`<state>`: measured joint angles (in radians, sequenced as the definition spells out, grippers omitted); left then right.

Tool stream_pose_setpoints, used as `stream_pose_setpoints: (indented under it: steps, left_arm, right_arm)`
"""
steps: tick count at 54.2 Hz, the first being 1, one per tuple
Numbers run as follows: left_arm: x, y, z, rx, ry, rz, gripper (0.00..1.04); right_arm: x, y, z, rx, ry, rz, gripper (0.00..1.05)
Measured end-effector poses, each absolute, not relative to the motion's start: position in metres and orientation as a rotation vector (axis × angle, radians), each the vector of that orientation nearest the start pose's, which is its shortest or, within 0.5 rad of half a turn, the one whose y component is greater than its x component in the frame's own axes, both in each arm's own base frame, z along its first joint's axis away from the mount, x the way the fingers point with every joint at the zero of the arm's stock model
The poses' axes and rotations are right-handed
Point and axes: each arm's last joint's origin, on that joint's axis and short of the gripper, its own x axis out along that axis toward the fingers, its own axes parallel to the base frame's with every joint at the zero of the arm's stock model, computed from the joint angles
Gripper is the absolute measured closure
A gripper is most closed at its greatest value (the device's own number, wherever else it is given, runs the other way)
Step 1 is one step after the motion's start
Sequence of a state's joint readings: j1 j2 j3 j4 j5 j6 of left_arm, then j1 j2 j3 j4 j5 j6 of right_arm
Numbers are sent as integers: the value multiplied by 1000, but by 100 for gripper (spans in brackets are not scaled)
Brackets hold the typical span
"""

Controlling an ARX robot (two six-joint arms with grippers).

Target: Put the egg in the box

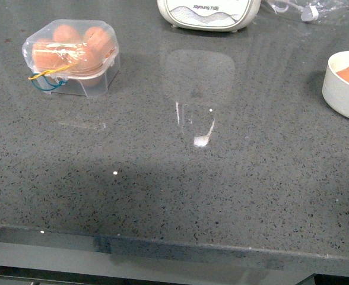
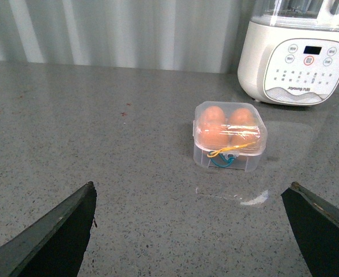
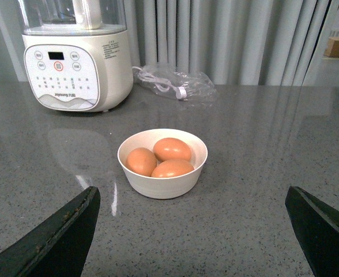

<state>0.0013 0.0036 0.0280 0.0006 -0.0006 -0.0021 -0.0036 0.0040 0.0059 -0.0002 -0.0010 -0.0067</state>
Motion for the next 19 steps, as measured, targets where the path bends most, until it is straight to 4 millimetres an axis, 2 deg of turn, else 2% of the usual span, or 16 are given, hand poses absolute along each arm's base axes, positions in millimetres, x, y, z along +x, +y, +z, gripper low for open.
stream_pose_setpoints:
  steps: [19]
  left_arm:
    - [96, 0, 173, -2, -25, 2, 7]
  right_arm:
    - [98, 0, 165, -7, -2, -3, 7]
